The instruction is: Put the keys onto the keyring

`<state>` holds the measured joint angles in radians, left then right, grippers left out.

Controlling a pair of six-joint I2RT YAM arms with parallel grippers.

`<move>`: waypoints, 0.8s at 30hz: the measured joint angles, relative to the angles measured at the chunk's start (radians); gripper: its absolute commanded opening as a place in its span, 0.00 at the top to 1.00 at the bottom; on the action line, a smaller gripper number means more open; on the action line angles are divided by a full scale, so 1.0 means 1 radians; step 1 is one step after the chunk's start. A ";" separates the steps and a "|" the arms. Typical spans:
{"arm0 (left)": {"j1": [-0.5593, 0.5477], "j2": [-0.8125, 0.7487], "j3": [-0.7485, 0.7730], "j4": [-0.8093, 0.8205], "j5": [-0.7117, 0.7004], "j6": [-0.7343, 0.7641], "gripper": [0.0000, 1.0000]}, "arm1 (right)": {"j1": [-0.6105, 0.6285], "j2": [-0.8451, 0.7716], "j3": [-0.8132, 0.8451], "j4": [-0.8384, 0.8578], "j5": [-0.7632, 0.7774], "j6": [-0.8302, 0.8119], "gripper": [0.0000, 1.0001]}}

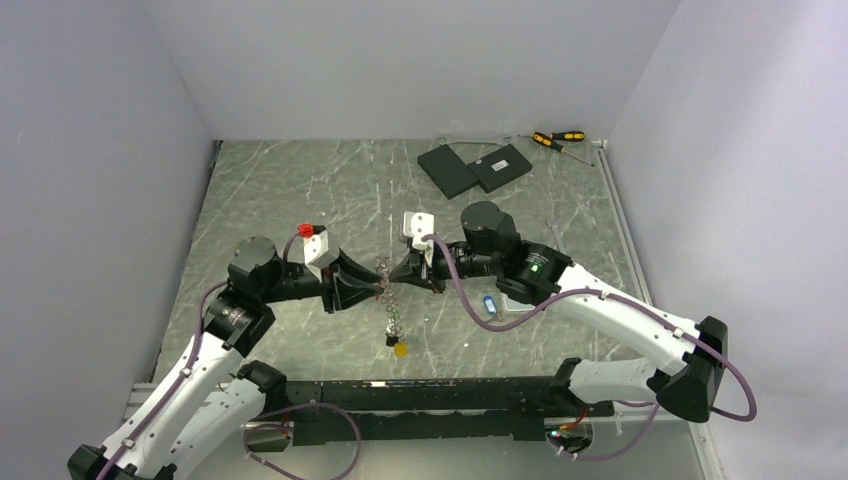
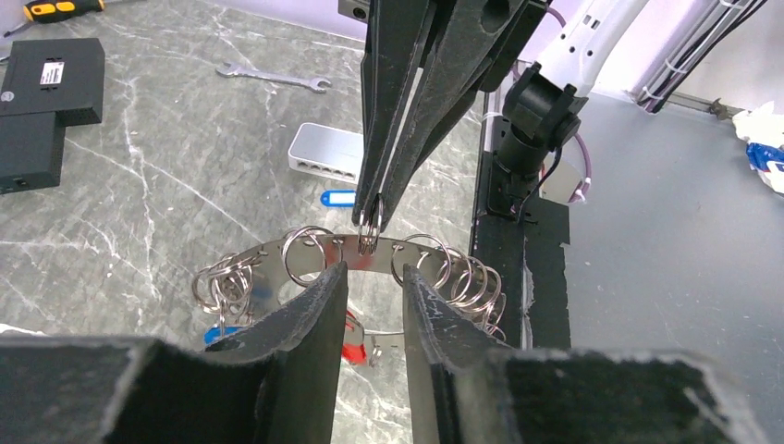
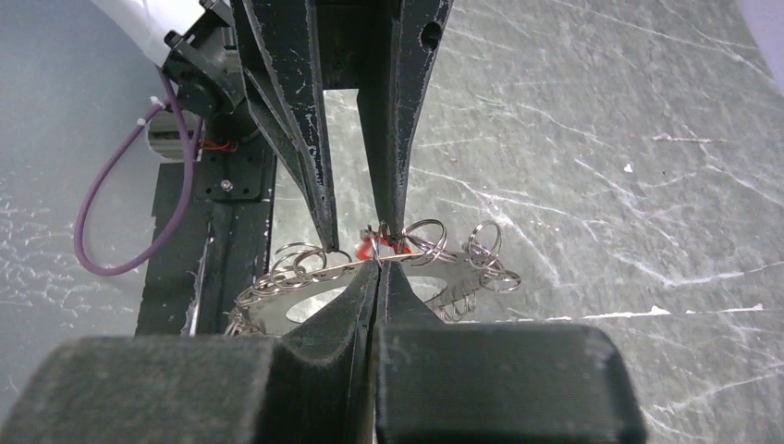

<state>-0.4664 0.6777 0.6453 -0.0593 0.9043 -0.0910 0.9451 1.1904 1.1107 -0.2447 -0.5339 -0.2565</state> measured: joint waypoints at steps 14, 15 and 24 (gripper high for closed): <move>-0.003 -0.023 -0.034 0.076 0.000 -0.022 0.74 | 0.001 0.001 -0.014 0.047 -0.025 0.026 1.00; -0.005 -0.025 -0.035 0.078 0.000 -0.023 0.75 | 0.001 0.001 -0.019 0.057 -0.026 0.028 1.00; -0.013 -0.028 -0.035 0.087 -0.004 -0.024 0.83 | 0.001 0.001 -0.029 0.073 -0.036 0.033 1.00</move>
<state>-0.4793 0.6498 0.6098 0.0273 0.9005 -0.1146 0.9459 1.1912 1.0817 -0.1715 -0.5697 -0.2237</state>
